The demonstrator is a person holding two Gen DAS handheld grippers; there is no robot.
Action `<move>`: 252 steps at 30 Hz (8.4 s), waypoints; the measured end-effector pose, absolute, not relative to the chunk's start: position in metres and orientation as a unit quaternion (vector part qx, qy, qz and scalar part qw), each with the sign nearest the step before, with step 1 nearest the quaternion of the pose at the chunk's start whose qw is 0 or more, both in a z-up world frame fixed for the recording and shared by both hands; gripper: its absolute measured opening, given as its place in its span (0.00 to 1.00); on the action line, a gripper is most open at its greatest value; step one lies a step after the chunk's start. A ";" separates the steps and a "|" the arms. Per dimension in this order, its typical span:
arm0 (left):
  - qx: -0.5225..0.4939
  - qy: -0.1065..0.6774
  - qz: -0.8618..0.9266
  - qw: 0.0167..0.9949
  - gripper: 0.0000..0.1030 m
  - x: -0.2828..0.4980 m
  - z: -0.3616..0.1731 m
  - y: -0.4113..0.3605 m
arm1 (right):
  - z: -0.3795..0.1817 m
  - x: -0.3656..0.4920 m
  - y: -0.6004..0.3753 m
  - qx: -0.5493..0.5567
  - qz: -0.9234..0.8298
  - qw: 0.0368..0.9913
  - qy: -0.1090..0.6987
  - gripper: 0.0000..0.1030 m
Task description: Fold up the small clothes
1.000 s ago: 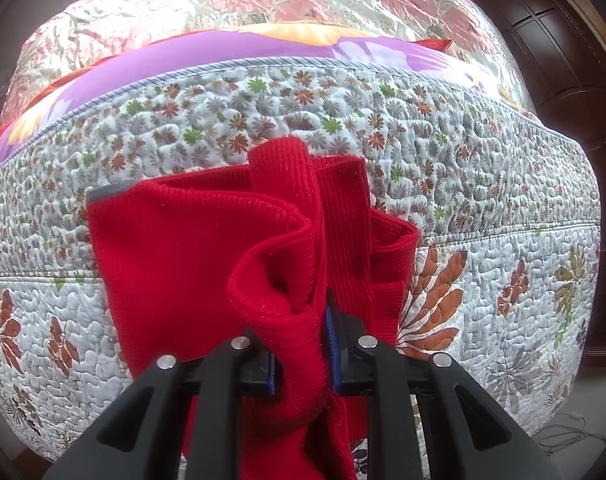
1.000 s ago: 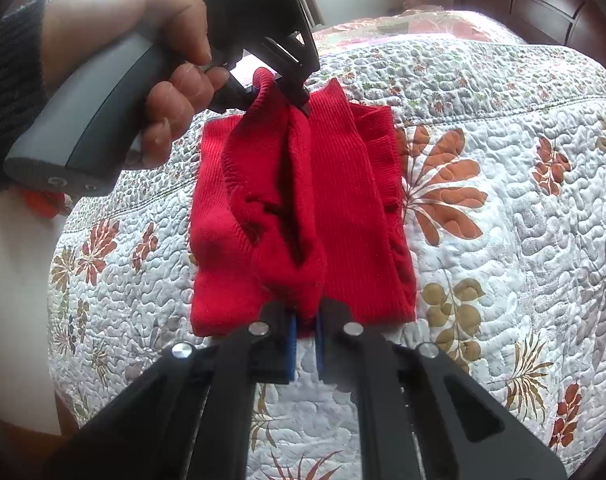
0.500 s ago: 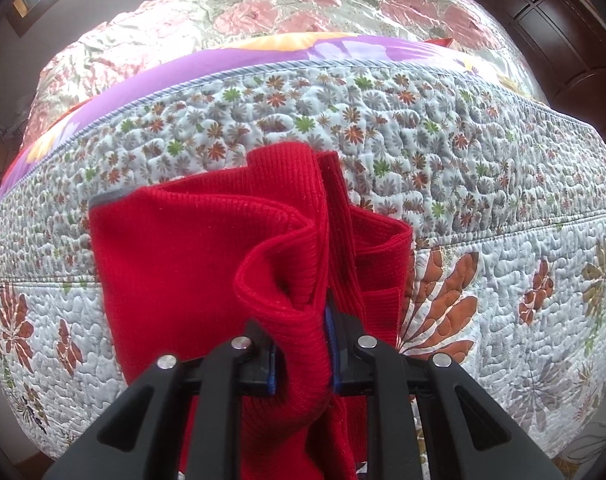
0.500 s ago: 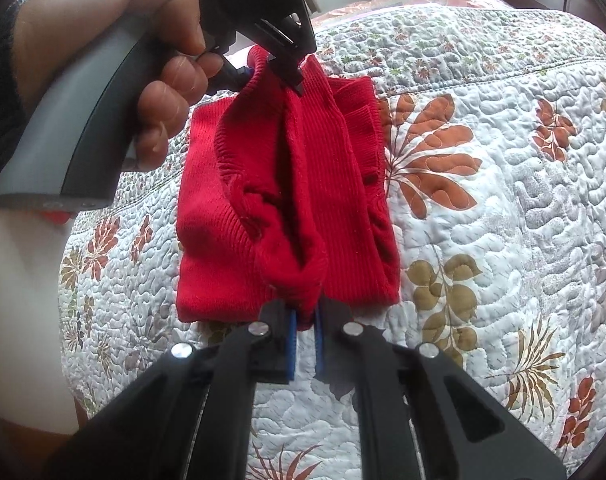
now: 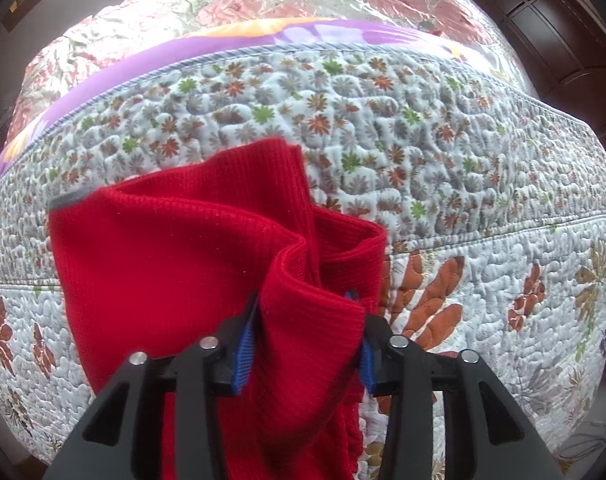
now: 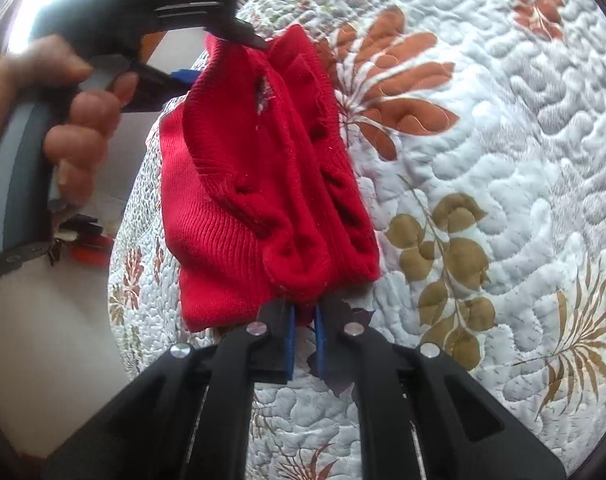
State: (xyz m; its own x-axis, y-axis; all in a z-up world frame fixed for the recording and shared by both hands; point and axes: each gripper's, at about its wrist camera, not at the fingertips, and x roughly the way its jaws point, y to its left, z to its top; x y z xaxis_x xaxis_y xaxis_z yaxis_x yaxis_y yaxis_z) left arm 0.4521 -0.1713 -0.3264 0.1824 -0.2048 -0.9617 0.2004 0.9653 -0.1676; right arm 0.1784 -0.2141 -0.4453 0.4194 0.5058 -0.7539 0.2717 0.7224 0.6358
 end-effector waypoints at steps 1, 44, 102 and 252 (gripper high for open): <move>-0.003 0.621 -0.136 0.772 0.58 0.452 -0.320 -0.172 | -0.449 0.177 -0.218 0.375 0.079 0.755 0.532 0.14; -0.073 0.646 -0.299 0.698 0.76 0.298 -0.361 -0.051 | -0.425 0.367 -0.287 0.375 0.165 0.760 0.504 0.27; -0.329 0.616 -0.278 0.659 0.81 0.300 -0.398 0.115 | -0.415 0.275 -0.308 0.371 0.256 0.669 0.591 0.73; -0.487 0.537 -0.314 0.613 0.52 0.214 -0.464 0.302 | -0.470 0.339 -0.016 0.250 0.411 0.603 0.637 0.02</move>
